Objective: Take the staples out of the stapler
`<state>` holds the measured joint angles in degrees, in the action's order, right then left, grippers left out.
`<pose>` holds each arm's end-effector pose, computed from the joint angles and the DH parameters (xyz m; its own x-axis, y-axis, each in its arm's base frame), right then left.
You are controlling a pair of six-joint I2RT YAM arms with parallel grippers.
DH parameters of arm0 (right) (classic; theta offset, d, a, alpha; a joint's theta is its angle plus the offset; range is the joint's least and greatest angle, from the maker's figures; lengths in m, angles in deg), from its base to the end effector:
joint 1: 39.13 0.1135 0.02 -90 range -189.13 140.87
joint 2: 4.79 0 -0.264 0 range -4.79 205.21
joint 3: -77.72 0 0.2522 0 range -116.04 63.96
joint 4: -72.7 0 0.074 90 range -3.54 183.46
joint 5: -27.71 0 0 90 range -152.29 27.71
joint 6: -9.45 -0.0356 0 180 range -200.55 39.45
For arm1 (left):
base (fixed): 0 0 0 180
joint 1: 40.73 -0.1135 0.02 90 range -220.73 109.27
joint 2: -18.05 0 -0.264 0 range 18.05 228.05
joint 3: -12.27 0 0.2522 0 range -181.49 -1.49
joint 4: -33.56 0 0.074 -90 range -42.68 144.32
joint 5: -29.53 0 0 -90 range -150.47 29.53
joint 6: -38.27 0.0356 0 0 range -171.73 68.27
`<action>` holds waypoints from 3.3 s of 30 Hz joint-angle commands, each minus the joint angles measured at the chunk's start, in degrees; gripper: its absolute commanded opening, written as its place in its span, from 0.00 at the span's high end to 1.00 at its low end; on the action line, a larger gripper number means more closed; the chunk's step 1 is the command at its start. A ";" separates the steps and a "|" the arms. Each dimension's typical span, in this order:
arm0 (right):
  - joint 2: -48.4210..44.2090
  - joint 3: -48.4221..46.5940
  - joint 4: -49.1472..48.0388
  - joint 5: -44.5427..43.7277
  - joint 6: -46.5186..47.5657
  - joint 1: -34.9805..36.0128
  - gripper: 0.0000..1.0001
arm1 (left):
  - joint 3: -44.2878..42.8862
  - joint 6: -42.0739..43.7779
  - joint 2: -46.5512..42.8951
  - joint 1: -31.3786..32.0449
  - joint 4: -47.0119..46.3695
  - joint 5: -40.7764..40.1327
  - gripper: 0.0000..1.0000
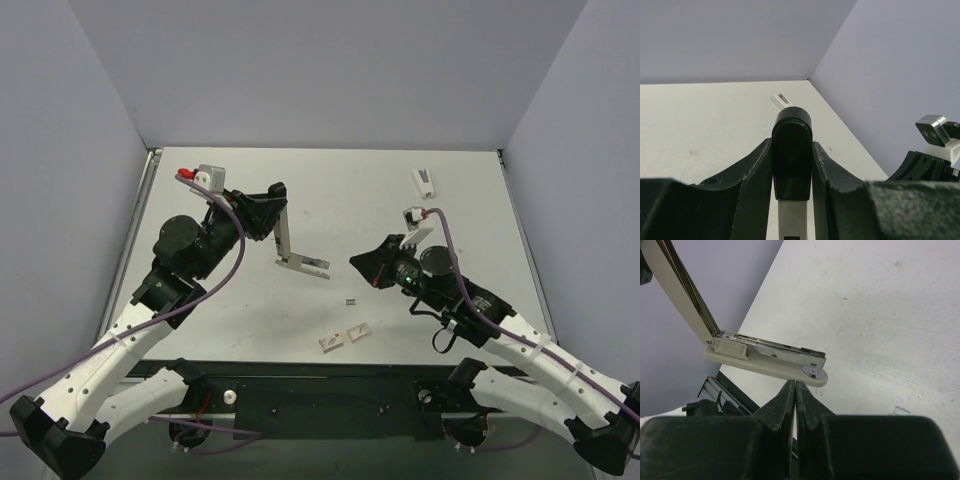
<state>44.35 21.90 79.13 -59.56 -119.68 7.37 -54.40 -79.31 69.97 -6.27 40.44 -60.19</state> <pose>0.1415 0.1516 0.3430 -0.4756 0.4146 -0.7758 -0.5894 0.5046 0.6309 0.1727 -0.1188 0.4005 -0.1637 -0.4491 -0.8783 0.5573 0.6925 -0.4580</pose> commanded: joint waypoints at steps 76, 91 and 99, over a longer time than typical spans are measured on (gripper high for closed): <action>-1.16 4.71 4.36 3.17 -9.38 16.51 1.00 | -1.59 -19.80 -12.20 0.43 16.54 0.25 1.00; 8.24 -0.12 1.35 -6.84 -6.84 17.13 1.00 | -1.68 -20.24 -13.86 0.35 18.21 -1.07 1.00; 14.04 -9.69 3.47 -8.70 1.77 15.38 1.00 | -0.97 -21.21 -14.83 0.35 19.35 3.23 1.00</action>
<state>56.64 17.48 83.55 -66.23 -123.27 24.05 -52.21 -98.02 56.38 -5.94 63.81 -61.00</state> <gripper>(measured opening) 0.001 0.404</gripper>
